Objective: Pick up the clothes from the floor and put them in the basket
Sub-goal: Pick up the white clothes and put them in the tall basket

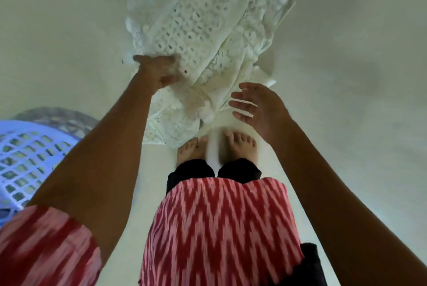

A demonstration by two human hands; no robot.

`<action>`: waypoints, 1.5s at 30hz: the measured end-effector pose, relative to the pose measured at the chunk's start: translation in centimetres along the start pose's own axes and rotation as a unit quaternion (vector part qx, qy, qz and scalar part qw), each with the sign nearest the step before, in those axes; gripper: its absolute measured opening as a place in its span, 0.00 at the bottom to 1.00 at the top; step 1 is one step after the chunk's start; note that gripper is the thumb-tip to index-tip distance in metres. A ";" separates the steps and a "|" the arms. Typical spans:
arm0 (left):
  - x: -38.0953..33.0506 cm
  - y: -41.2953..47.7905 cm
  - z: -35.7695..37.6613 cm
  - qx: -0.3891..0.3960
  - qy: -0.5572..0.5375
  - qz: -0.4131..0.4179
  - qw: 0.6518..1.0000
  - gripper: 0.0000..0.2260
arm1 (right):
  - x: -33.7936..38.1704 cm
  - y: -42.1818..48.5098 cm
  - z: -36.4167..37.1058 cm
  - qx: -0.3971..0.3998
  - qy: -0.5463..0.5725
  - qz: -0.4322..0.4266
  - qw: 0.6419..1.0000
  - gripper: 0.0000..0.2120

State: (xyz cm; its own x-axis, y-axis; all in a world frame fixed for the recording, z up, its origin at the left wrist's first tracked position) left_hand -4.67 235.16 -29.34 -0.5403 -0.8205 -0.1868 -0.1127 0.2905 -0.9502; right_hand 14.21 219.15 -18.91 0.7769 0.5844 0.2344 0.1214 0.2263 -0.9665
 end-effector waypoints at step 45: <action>31.6 -69.0 -24.0 -0.172 -0.277 0.284 0.902 0.23 | -19.0 -77.8 26.0 0.518 -0.210 -0.065 0.826 0.10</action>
State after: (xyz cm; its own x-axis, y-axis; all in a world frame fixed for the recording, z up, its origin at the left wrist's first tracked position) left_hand -34.00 201.02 36.35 -0.1042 -0.5835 -0.8054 -0.2526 0.7988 -0.5460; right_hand -26.04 210.71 54.53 0.4891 0.6730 0.5549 -0.5773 0.7266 -0.3724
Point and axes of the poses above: each hand's wrist, its own y-axis towards the middle knuckle, its own z-axis out of the palm, x = y × z, the point moved 7 cm from there along y, towards the middle knuckle, and after that the axes turned 10 degrees about y, right-handed, at the moved point
